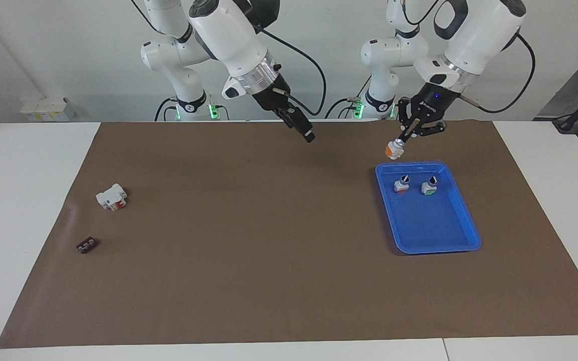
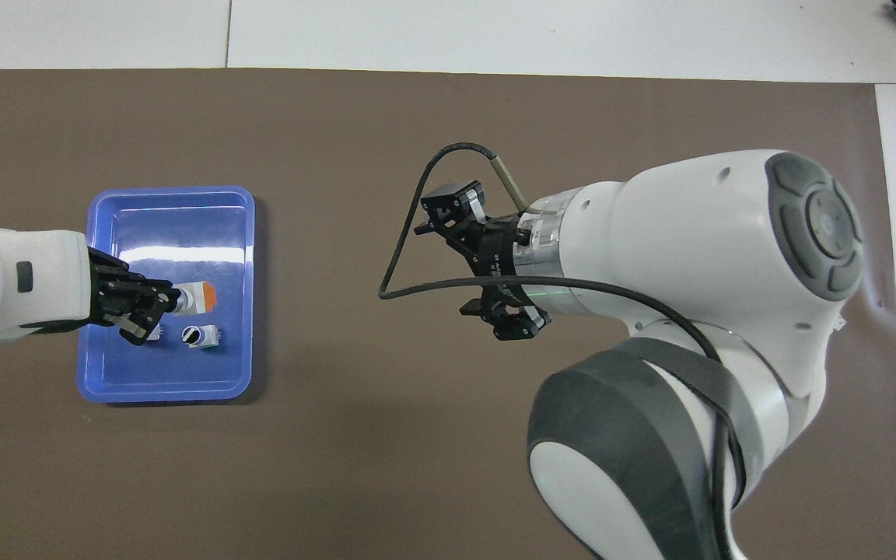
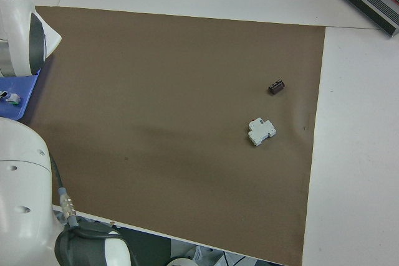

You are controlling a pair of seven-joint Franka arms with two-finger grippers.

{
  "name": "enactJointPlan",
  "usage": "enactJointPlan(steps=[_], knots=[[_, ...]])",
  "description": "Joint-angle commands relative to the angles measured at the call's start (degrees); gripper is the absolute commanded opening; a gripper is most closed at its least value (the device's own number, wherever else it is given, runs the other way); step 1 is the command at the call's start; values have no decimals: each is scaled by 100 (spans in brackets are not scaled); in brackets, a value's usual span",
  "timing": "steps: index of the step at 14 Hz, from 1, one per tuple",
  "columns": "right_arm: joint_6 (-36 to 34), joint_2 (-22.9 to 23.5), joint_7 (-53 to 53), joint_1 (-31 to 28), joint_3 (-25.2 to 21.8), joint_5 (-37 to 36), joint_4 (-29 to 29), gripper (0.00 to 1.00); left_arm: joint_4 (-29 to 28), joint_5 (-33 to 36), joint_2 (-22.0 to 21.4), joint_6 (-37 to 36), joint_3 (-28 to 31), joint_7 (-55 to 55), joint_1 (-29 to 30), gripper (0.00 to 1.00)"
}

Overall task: Turn and place switch with both arms
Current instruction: 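Open the right gripper and withdraw it while the left gripper holds switch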

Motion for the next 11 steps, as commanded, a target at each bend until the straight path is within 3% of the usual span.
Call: enactJointPlan(steps=[1,6,9,11], knots=[[-220,-73,-1117,-301,27,-559,-58,100,170,580,475,405,-33,155,41,0],[-712,-196,-3402,-1144,27,-1191,-58,100,329,1380,1337,791,-41,155,-3,0],[-1431,-362,-4510,-1488,-43,-1893,-49,100,303,1566,1671,1073,-33,155,23,0],[-1793,-451,-5230,-1200,-603,-2343,-41,100,250,1566,1742,1179,-24,356,67,0]])
